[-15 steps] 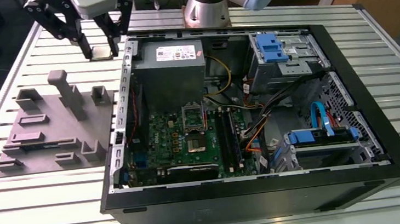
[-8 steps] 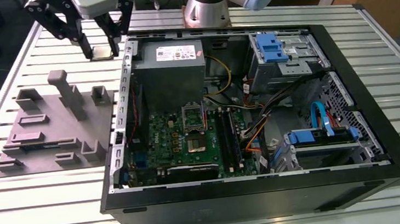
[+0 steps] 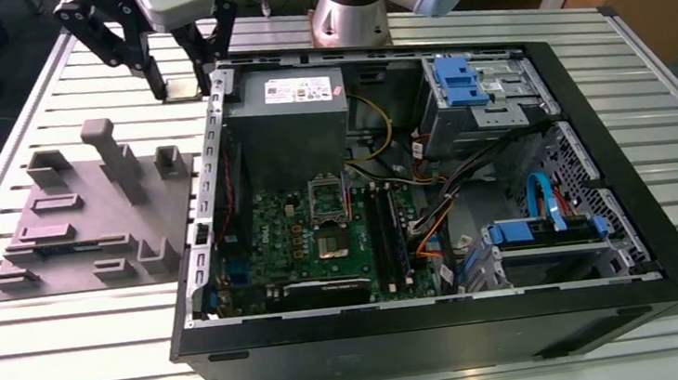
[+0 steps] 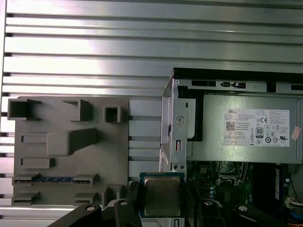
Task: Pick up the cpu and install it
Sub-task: 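Pick up the cpu and move it towards the insertion slot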
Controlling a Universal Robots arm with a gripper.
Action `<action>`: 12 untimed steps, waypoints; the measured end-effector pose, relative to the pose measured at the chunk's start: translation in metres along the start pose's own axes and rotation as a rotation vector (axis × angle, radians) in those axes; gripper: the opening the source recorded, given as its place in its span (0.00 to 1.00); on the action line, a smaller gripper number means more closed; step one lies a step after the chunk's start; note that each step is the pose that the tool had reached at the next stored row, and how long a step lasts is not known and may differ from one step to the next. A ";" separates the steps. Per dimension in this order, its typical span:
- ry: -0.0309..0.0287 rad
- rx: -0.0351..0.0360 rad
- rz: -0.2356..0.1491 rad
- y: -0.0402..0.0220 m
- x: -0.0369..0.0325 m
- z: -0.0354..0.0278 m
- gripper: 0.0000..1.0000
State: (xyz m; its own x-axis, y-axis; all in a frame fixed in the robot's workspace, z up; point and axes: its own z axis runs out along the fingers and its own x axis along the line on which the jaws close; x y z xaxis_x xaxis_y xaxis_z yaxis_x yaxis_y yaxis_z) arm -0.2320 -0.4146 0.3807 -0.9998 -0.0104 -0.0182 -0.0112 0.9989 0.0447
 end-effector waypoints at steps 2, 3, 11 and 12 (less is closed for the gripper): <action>0.0000 -0.0001 0.000 -0.0026 0.0000 -0.0001 0.47; 0.0000 0.0000 0.000 -0.0036 0.0000 -0.0001 0.47; 0.0000 0.0000 0.000 -0.0043 -0.0038 -0.0001 0.47; 0.0000 -0.0001 0.000 -0.0043 -0.0039 -0.0001 0.47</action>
State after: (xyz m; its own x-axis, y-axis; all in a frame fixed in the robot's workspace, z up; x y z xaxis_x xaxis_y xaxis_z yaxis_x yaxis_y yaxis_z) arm -0.2280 -0.4188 0.3806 -0.9998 -0.0103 -0.0182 -0.0111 0.9989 0.0448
